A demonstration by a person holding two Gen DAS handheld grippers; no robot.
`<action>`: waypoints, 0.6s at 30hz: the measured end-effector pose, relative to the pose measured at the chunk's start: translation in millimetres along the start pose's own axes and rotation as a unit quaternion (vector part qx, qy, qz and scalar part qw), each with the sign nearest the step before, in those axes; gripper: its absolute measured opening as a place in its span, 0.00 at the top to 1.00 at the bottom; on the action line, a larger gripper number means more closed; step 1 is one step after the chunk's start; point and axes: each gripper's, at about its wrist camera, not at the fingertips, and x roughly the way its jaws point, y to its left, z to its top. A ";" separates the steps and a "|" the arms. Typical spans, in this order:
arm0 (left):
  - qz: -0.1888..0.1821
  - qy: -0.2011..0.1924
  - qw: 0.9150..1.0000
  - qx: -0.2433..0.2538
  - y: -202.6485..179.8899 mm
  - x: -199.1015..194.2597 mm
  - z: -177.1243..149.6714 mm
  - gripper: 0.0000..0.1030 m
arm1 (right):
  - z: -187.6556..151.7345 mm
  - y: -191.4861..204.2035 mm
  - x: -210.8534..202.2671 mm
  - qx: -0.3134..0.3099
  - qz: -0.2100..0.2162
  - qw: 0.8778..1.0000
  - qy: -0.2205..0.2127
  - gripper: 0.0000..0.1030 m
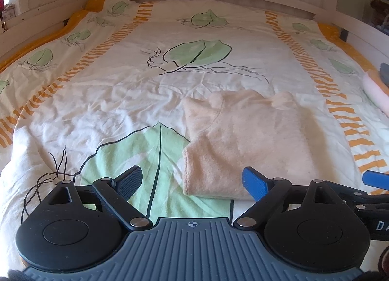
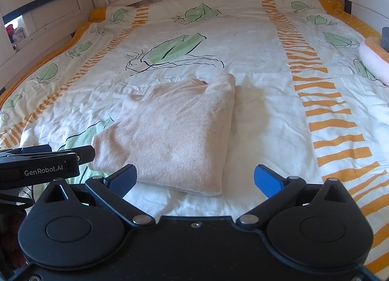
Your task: Fold small clothes
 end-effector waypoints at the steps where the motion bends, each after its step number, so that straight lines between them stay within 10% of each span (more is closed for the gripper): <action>1: -0.001 0.000 1.000 0.001 -0.2 -0.3 0.0 0.13 | 0.3 -0.7 0.1 0.002 0.001 1.000 0.000 0.01; 18: -0.012 -0.006 1.000 0.023 -10.5 0.0 1.1 0.13 | 3.0 -3.5 4.8 0.013 0.015 1.000 0.004 0.01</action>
